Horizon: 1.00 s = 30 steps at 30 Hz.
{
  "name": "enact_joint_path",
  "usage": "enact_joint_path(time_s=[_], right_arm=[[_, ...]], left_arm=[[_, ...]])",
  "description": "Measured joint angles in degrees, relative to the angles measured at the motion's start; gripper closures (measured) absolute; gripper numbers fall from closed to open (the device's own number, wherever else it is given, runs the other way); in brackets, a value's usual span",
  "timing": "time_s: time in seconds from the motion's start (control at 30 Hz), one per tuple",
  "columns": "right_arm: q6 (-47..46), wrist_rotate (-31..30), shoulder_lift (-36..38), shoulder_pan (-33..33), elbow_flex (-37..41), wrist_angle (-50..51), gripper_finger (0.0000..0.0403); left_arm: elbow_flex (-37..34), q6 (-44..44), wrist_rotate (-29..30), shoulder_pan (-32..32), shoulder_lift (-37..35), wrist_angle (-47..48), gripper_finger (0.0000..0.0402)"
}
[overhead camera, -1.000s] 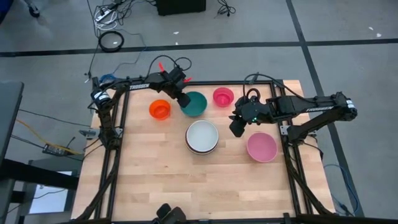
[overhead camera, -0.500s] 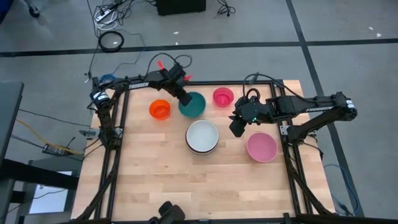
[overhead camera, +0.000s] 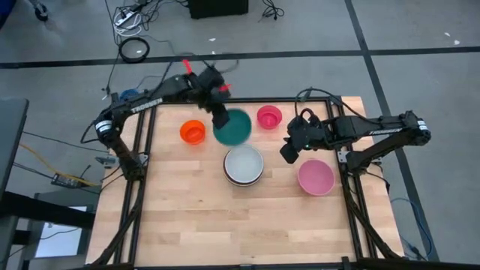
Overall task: Nest bowls inside each other
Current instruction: Stack the green bowl on top of the white bowl
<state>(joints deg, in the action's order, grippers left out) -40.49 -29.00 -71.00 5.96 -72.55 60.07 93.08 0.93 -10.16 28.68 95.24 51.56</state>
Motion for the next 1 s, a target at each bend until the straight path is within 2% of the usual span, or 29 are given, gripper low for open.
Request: enact_joint_path(time_s=[0.2,0.4,0.67,1.0], right_arm=[[-0.09,-1.19,0.0,1.16,0.0,0.03,0.029],[-0.61,-1.41,0.0,2.37,0.0,-0.24,0.029],[-1.66,-1.59,0.02,4.17,0.0,-0.35,0.029],[-1.92,-1.63,0.0,4.8,0.0,-0.37,0.029]], left_arm=[[-0.02,-3.0,2.74,-10.84,-1.55,1.97,0.0395],[-0.98,-7.34,11.19,-18.16,-0.91,-0.05,0.0395],[-5.35,-10.4,13.44,-18.93,1.29,-4.68,0.0395],[-5.4,-11.94,12.99,-18.87,3.61,-5.76,0.039]])
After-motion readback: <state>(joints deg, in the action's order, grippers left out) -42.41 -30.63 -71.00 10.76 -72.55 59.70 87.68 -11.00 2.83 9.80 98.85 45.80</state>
